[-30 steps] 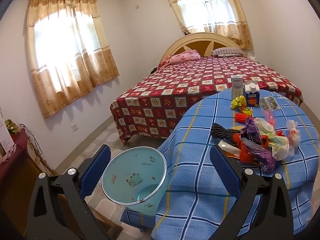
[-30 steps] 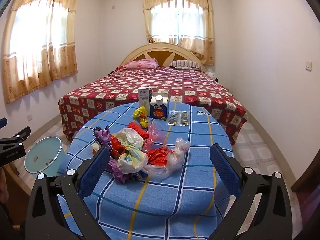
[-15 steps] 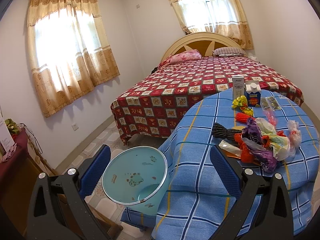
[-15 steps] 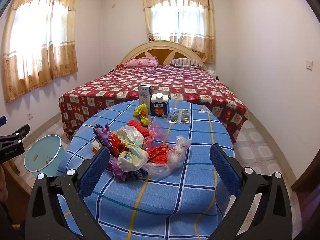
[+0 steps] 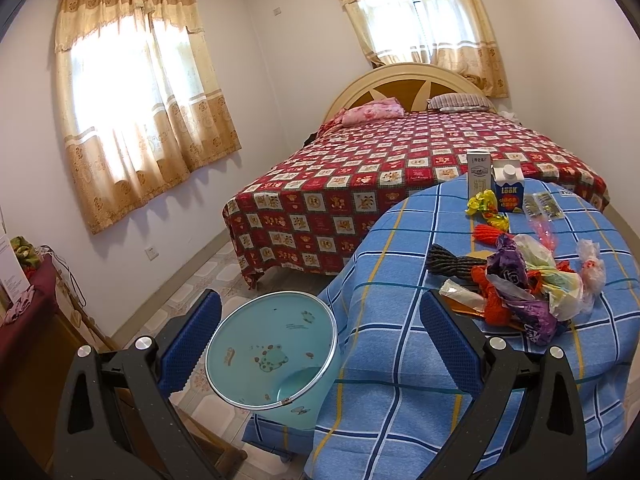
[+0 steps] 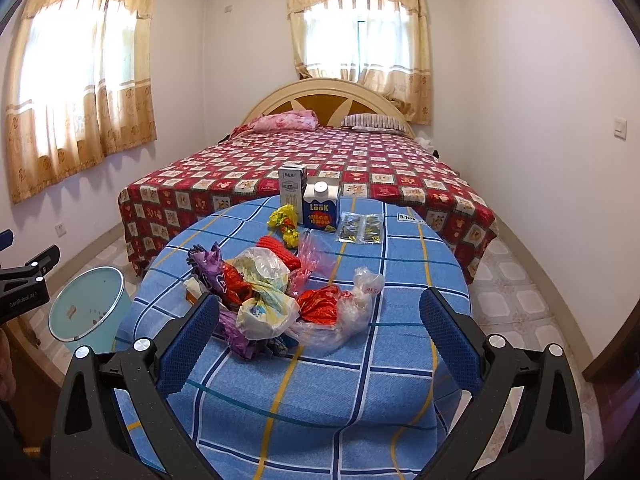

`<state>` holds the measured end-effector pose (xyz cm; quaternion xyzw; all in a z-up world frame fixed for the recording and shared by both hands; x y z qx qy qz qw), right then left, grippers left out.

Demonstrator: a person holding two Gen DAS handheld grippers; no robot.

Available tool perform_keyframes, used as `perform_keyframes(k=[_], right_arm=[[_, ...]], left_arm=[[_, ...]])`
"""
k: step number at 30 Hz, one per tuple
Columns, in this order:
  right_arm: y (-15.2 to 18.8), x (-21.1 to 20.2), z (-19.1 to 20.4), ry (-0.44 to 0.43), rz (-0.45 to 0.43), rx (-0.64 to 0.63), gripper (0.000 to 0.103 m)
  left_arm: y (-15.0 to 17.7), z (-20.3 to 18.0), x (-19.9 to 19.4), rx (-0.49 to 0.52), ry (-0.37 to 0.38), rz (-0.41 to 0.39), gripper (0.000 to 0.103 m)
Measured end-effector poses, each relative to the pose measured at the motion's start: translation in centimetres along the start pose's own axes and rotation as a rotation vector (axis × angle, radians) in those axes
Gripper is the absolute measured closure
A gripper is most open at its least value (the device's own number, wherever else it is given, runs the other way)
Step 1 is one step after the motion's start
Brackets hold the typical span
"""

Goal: Collect trash

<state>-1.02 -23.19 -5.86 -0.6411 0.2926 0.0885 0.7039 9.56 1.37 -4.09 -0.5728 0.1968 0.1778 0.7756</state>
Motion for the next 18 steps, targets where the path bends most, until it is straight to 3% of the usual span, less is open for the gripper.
perform_keyframes(k=[18], right_arm=[[0.07, 0.11, 0.15, -0.001, 0.005, 0.000, 0.005]], left_arm=[[0.14, 0.59, 0.19, -0.001, -0.004, 0.001, 0.006]])
Point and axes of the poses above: each gripper's, at about its wrist camera, not at the fingertips, and x roughly the way its jaws point, z to its left, y to its underside, the point moved 10 cm from there along x, roughly the way its jaws point, and after that the axes turned 5 degrees about z, right-handed, at the moved point
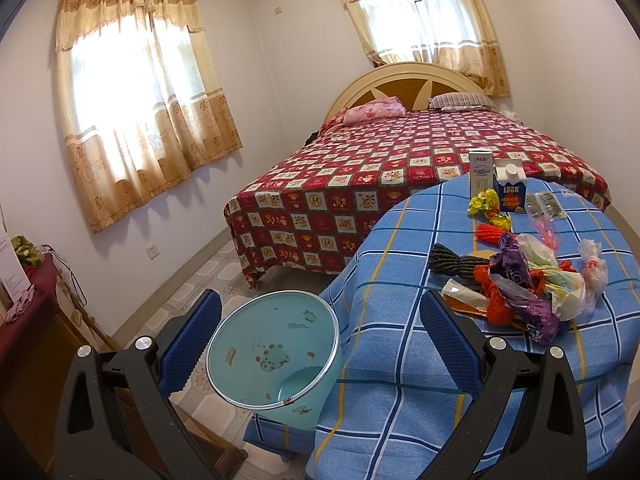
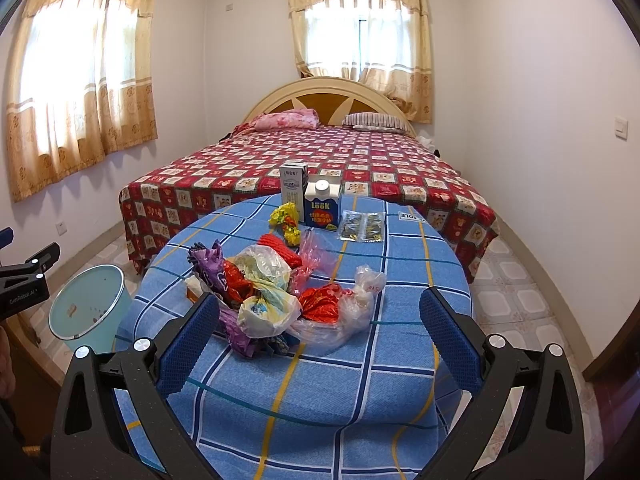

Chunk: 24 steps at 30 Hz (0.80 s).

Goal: Collect trash

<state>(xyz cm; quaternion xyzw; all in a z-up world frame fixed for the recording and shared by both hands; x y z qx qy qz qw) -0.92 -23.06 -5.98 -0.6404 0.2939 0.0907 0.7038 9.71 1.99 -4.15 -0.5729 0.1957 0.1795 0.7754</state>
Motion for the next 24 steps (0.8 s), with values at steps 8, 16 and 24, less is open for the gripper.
perform_keyframes(k=[8, 16, 24], right_arm=[[0.17, 0.06, 0.15, 0.000, 0.001, -0.001, 0.005], [0.30, 0.10, 0.30, 0.000, 0.002, -0.002, 0.005], [0.36, 0.20, 0.35, -0.002, 0.005, 0.001, 0.005]], left_arm=[[0.06, 0.07, 0.15, 0.000, -0.001, 0.001, 0.006], [0.05, 0.06, 0.12, 0.000, -0.001, 0.002, 0.006], [0.14, 0.19, 0.18, 0.000, -0.004, 0.004, 0.006]])
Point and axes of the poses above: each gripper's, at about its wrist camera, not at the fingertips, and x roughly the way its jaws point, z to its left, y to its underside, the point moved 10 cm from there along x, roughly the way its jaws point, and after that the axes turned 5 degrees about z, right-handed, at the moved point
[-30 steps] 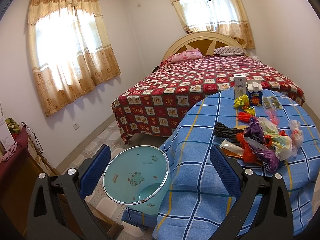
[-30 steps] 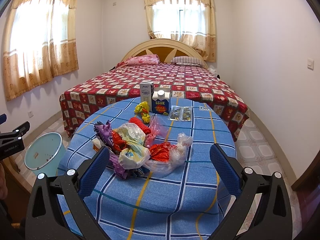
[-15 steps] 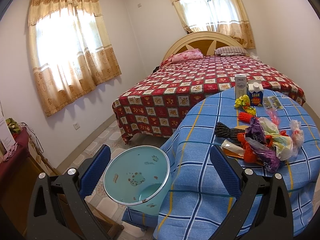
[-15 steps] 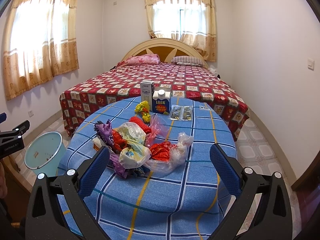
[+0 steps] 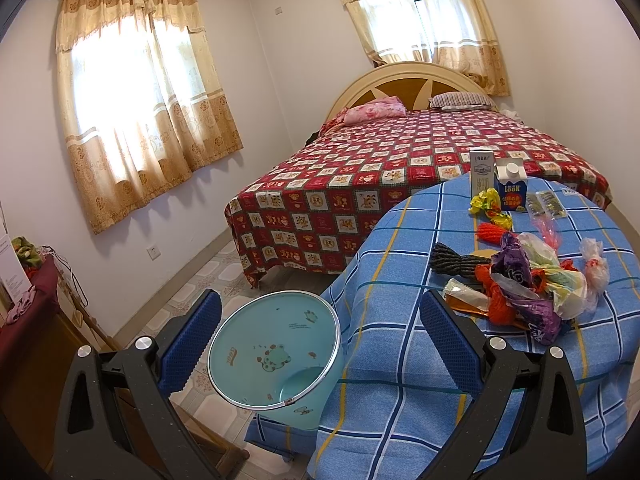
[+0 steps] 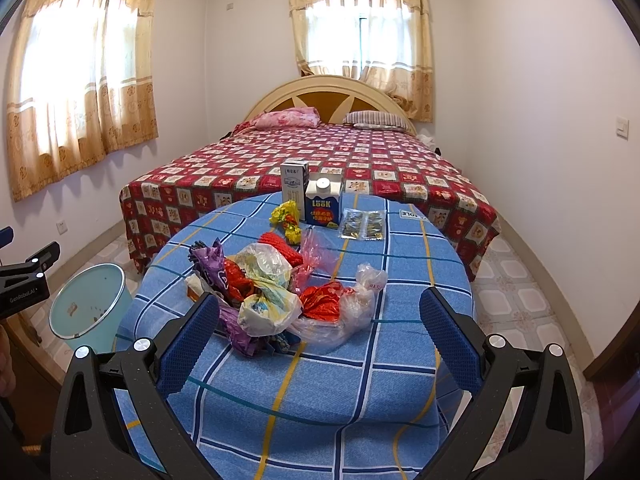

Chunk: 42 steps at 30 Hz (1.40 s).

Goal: Collect trash

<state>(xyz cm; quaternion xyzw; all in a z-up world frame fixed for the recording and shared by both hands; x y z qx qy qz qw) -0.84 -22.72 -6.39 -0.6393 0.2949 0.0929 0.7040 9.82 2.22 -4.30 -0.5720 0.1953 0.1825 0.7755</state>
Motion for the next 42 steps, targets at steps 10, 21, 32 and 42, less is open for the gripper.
perform_keyframes(k=[10, 21, 32, 42], right_arm=[[0.2, 0.1, 0.1, 0.002, 0.002, 0.001, 0.005], [0.6, 0.1, -0.1, -0.002, 0.012, 0.003, 0.005], [1.6, 4.3, -3.6, 0.122, 0.051, 0.027, 0.005], [3.6, 10.1, -8.8, 0.188, 0.110, 0.108, 0.010]], left_arm=[[0.2, -0.2, 0.1, 0.007, -0.004, 0.004, 0.006], [0.2, -0.4, 0.2, 0.008, -0.005, 0.006, 0.006], [1.7, -3.9, 5.6, 0.010, -0.016, 0.097, 0.006], [2.8, -11.5, 9.0, -0.016, 0.102, 0.186, 0.006]])
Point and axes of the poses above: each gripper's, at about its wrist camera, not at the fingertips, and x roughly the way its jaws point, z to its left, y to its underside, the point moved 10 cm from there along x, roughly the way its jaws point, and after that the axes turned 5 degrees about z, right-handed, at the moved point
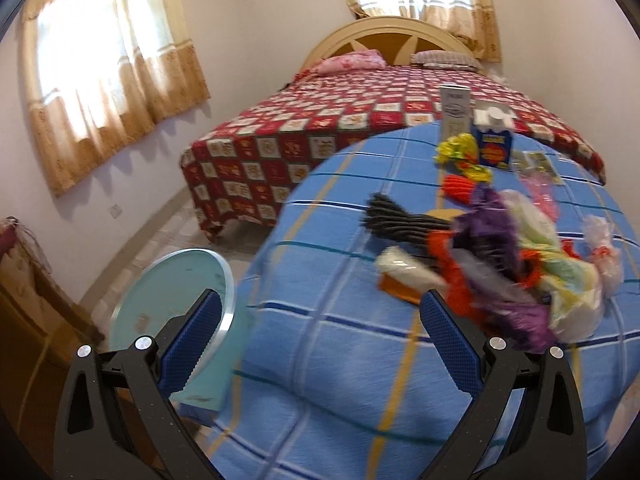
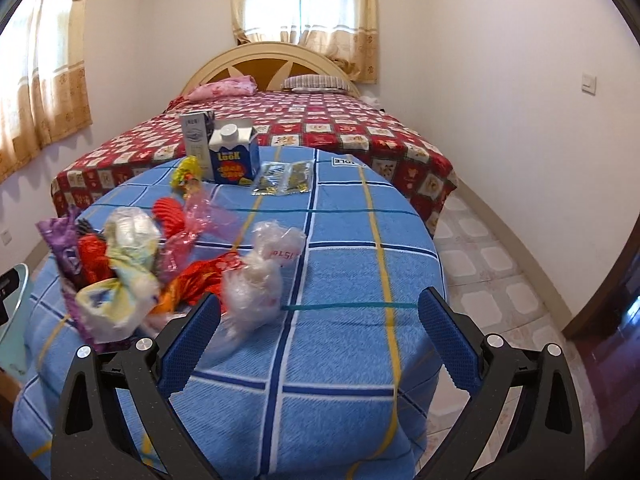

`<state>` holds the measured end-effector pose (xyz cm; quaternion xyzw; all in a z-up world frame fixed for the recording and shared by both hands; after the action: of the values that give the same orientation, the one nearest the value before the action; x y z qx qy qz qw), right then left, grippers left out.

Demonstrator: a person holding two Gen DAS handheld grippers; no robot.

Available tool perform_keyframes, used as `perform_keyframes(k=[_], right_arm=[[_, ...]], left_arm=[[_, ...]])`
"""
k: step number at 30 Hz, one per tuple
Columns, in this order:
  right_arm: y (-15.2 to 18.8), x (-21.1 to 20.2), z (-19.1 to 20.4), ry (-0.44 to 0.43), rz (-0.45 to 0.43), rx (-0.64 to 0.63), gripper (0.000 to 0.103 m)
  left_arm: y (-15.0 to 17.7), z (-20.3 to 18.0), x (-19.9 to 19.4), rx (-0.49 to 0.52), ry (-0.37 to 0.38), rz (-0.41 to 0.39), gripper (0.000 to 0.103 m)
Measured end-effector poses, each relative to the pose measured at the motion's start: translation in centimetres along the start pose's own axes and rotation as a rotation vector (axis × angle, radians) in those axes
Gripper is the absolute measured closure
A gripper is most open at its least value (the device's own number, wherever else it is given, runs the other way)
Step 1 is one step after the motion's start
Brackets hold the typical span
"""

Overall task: Collect trash
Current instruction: 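Grasp the purple wrapper with the left tool while the right tool grasps the clear bag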

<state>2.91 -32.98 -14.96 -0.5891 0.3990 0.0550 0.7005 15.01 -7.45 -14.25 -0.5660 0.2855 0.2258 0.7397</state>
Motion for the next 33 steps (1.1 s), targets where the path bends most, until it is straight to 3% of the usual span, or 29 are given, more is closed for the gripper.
perform_keyframes(k=[3, 16, 19, 21, 24, 27, 33], right_arm=[[-0.3, 1.0, -0.2, 0.004, 0.001, 0.003, 0.017], [0.5, 3.7, -0.1, -0.064, 0.029, 0.049, 0.017], [0.8, 3.9, -0.4, -0.064, 0.037, 0.058, 0.017], [0.9, 4.0, -0.9, -0.067, 0.039, 0.067, 0.017], [1.0, 3.9, -1.3, -0.068, 0.036, 0.075, 0.017], [0.9, 3.4, -1.3, -0.068, 0.026, 0.074, 0.017], [0.6, 2.9, -0.9, -0.062, 0.005, 0.061, 0.017]], left_arm=[[-0.2, -2.4, -0.1, 0.026, 0.017, -0.012, 0.006], [0.7, -9.2, 3.0, 0.080, 0.077, 0.054, 0.006], [1.5, -10.0, 4.4, 0.077, 0.117, 0.107, 0.024], [1.7, -10.1, 4.7, 0.069, 0.148, 0.128, 0.046], [1.6, -10.1, 4.2, 0.066, 0.190, 0.128, 0.071], [1.4, -9.5, 3.1, 0.057, 0.240, 0.128, 0.077], [0.1, -7.6, 0.7, 0.045, 0.261, 0.064, 0.081]])
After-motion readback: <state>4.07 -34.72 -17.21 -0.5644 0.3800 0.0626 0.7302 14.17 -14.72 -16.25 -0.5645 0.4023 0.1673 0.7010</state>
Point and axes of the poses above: each gripper's, at about its wrist camera, not at the fingertips, and x roughly the way its jaws point, z to its left, y to its underside, the point moved 10 cm from there along x, roughly the way its jaws point, and after that the axes turned 5 degrees about z, right-handed, at the moved point
